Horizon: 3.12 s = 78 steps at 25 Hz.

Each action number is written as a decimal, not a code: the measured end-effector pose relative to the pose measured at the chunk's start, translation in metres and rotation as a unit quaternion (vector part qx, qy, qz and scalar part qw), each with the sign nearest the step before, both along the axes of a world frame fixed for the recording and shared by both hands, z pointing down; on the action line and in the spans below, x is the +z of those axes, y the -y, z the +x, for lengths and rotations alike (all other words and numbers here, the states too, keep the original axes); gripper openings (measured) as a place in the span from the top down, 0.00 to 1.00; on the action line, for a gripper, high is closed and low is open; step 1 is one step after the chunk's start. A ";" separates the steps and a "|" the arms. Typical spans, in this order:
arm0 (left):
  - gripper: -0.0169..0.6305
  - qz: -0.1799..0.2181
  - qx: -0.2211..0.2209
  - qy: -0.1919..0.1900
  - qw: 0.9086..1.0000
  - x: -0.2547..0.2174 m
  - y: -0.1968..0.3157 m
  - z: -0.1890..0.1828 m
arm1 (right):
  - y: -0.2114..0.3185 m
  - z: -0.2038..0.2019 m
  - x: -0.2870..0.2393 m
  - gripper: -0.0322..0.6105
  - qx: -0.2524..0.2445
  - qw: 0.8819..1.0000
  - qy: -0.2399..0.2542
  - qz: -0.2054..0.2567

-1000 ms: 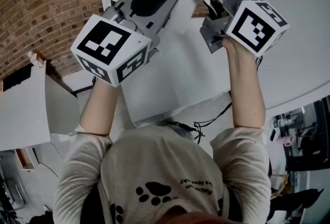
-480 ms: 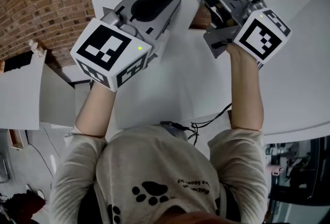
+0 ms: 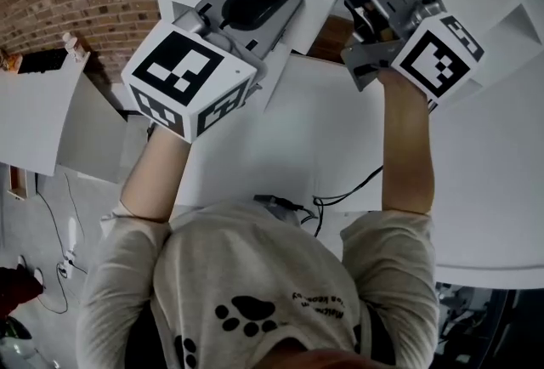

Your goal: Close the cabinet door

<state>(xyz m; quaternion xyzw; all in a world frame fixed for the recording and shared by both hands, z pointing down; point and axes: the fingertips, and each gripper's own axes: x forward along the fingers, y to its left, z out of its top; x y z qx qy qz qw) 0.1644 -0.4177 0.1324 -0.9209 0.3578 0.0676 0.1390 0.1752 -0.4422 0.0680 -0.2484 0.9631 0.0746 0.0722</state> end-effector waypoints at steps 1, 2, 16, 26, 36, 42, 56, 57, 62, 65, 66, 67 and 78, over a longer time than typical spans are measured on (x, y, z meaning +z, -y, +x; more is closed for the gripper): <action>0.96 0.000 -0.008 0.001 1.000 0.001 0.002 0.001 | 0.003 0.001 0.000 0.80 -0.007 1.000 -0.001 0.000; 0.96 0.000 -0.015 0.001 1.000 0.001 0.004 0.002 | 0.006 0.001 0.000 0.80 -0.014 1.000 -0.001 0.000; 0.96 -0.013 -0.104 0.001 0.995 0.009 0.042 0.017 | 0.047 0.011 0.003 0.80 -0.087 0.996 -0.006 -0.001; 0.96 -0.017 -0.129 -0.003 0.991 0.020 0.053 0.022 | 0.057 0.012 0.009 0.80 -0.114 0.993 -0.009 0.001; 0.96 -0.022 -0.107 -0.002 0.994 0.026 0.063 0.022 | 0.061 0.014 0.012 0.80 -0.110 0.994 -0.007 -0.007; 0.96 -0.035 -0.093 0.001 0.995 0.033 0.074 0.020 | 0.061 0.014 0.011 0.79 -0.113 0.994 0.000 -0.006; 0.96 -0.033 -0.084 0.005 0.996 0.031 0.086 0.024 | 0.075 0.034 0.009 0.72 0.001 1.000 0.002 0.018; 0.96 -0.033 -0.084 0.005 0.996 0.031 0.087 0.022 | 0.076 0.037 0.008 0.72 0.011 1.000 0.003 0.021; 0.96 -0.035 -0.086 0.000 0.996 0.029 0.097 0.013 | 0.084 0.044 0.012 0.72 0.039 0.999 0.004 0.015; 0.96 -0.037 -0.088 -0.002 0.995 0.029 0.104 0.011 | 0.088 0.047 0.017 0.72 0.053 0.999 0.000 0.008; 0.96 -0.038 -0.087 -0.004 0.995 0.030 0.106 0.010 | 0.090 0.048 0.019 0.72 0.059 0.998 -0.001 0.006; 0.96 -0.039 -0.086 -0.005 0.995 0.030 0.108 0.009 | 0.091 0.050 0.020 0.72 0.064 0.998 -0.002 0.005; 0.96 -0.045 -0.084 -0.017 0.995 0.024 0.126 0.001 | 0.100 0.068 0.036 0.72 0.106 0.994 -0.011 -0.015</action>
